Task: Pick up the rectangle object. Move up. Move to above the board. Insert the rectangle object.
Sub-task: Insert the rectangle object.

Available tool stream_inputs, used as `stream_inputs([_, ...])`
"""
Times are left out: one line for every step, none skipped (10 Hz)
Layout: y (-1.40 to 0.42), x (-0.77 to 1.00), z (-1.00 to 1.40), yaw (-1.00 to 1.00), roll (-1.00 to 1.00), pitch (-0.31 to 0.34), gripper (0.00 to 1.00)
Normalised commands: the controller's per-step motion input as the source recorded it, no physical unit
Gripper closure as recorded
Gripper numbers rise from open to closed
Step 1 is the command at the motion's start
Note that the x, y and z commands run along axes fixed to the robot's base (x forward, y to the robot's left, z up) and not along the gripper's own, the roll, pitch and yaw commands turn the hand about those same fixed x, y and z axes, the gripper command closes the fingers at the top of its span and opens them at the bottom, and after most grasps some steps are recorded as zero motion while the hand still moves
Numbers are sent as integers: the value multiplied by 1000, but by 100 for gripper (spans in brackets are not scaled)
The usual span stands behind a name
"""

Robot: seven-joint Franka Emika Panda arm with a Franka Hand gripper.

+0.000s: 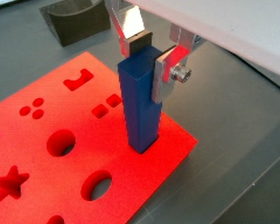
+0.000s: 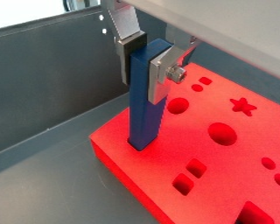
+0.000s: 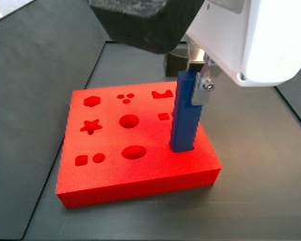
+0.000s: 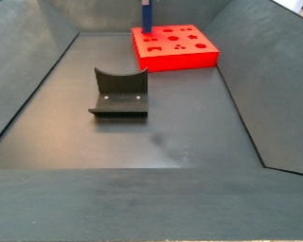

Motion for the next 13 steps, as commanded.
stream_inputs([0, -43, -77, 77, 0, -137, 100])
stream_inputs([0, -20, -106, 34, 23, -110, 100])
stream_inputs([0, -43, -140, 57, 73, -140, 100])
stream_inputs([-14, -57, -166, 97, 101, -173, 100])
stream_inputs([-100, -154, -231, 151, 161, -250, 100])
stream_inputs([-111, -120, -254, 151, 149, -243, 100])
stream_inputs([-117, -91, -269, 131, 151, -219, 100])
stream_inputs([-86, -34, -289, 91, 117, -190, 100])
stream_inputs([-60, 0, -320, 37, 101, -130, 100])
stream_inputs([-71, 9, -380, 0, 117, -64, 100])
stream_inputs([-6, 91, -451, 0, 86, -4, 100])
stream_inputs([0, 74, -126, 0, 0, 0, 100])
stream_inputs([0, 0, 0, 0, 11, 0, 100])
